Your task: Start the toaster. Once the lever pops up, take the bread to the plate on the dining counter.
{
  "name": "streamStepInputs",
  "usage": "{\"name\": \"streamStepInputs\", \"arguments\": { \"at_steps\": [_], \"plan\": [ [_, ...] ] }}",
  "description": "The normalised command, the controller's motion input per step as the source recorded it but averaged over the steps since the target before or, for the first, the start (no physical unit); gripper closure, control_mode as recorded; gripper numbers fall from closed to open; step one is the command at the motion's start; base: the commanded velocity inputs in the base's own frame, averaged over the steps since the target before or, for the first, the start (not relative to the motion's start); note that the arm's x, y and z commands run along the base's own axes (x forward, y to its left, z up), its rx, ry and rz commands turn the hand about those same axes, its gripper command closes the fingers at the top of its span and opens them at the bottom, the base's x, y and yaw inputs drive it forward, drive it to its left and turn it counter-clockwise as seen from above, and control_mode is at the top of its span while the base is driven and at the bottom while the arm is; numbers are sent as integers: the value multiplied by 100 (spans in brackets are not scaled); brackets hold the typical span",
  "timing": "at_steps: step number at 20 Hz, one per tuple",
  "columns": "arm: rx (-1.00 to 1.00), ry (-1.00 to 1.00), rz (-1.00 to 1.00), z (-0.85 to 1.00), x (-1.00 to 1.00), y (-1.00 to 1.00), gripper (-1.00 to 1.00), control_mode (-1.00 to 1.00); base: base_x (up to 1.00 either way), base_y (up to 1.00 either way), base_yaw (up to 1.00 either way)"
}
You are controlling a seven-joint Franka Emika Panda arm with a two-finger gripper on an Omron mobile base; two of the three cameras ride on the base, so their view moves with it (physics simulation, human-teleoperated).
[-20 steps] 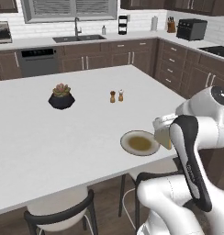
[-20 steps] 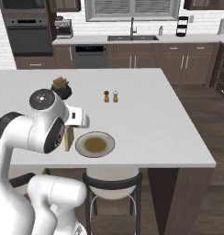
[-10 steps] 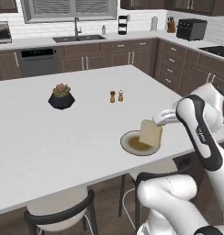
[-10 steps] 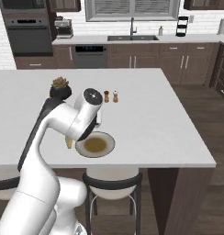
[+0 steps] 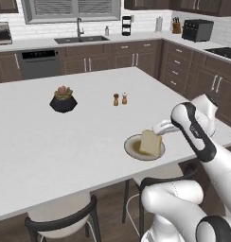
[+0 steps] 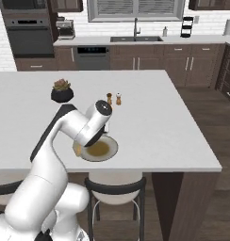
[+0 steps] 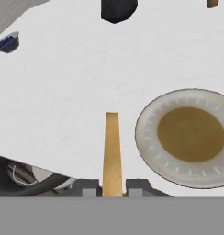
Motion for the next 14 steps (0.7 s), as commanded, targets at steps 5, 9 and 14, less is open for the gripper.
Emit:
{"name": "streamStepInputs", "arguments": {
  "at_steps": [5,9,14],
  "plan": [
    [3,0,3,-33,25,-2,100,-100,0,0,0],
    [0,5,4,-19,32,0,100,-100,0,0,0],
    [0,1,4,-4,35,0,100,-100,0,0,0]
  ]
}}
